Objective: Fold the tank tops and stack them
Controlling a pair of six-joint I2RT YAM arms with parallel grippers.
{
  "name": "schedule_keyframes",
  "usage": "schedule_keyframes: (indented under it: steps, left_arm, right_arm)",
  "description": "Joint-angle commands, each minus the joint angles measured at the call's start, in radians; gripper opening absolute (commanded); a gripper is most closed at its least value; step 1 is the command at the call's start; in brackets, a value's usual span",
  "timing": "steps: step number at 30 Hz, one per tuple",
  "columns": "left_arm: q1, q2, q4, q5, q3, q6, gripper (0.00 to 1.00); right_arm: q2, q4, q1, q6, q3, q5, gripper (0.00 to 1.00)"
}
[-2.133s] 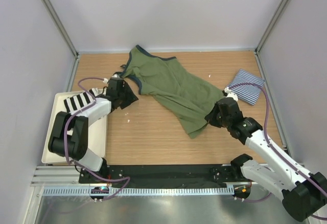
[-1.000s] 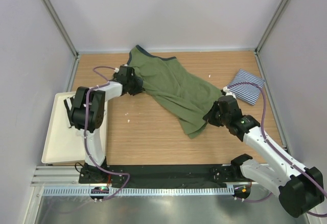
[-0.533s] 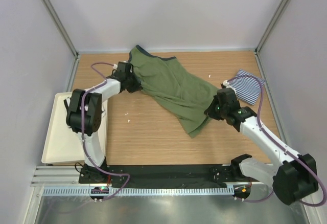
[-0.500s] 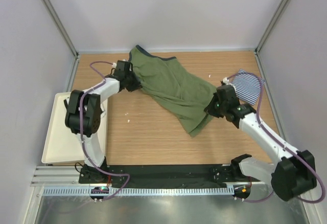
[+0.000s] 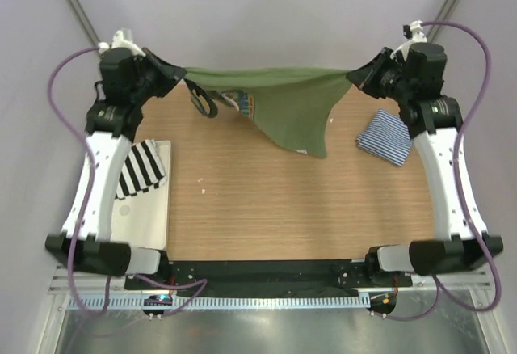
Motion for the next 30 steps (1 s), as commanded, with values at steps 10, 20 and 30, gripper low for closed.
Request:
schedule_keyframes:
  steps: [10, 20, 30]
  left_arm:
    - [-0.067, -0.695, -0.008, 0.082, -0.153, -0.054, 0.00]
    - [-0.069, -0.692, -0.006, 0.093, -0.228, -0.060, 0.00]
    - [-0.067, -0.348, 0.525, 0.137, -0.686, -0.126, 0.00]
  right_arm:
    - [-0.706, 0.099, 0.012, -0.075, -0.090, -0.308, 0.01]
    - [-0.662, -0.027, 0.012, -0.088, -0.105, -0.066, 0.01]
    - [-0.289, 0.164, 0.010, 0.014, -0.426, 0.202, 0.01]
